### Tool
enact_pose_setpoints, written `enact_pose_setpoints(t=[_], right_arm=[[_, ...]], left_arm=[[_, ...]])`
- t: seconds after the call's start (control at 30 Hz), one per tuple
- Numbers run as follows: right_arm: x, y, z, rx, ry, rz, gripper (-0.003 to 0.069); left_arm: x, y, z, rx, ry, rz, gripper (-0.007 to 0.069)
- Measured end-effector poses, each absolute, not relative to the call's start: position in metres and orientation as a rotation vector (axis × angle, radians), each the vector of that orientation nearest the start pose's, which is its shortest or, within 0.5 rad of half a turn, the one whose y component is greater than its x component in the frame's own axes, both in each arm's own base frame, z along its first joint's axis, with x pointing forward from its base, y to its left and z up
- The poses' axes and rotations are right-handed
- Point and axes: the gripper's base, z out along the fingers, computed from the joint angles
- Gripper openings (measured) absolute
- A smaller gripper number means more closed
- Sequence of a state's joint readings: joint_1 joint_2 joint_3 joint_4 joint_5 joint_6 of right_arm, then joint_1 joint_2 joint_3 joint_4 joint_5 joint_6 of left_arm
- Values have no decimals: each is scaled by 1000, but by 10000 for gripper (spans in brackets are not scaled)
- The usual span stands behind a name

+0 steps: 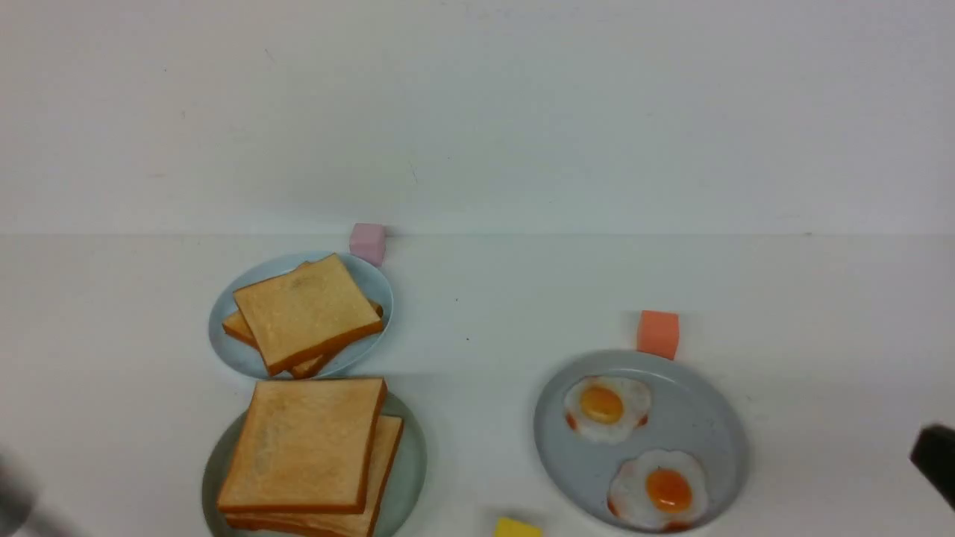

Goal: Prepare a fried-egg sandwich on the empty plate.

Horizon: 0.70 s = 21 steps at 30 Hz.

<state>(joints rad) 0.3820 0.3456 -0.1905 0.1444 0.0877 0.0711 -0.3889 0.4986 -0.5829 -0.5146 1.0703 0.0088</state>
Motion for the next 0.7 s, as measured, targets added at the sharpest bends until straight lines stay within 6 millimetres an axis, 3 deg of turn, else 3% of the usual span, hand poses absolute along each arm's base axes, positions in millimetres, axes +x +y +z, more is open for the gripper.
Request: enact_pose_setpoints(t=[0.13, 0.37, 0.7], right_arm=[[72, 30, 242, -154, 1677, 456, 0], [67, 28, 244, -156, 1634, 457, 4], [67, 28, 244, -156, 1634, 457, 7]], left_arm=[[30, -50, 288, 368, 2299, -784, -13], [25, -39, 308, 268, 1948, -766, -13], [26, -39, 311, 250, 1902, -768, -13]])
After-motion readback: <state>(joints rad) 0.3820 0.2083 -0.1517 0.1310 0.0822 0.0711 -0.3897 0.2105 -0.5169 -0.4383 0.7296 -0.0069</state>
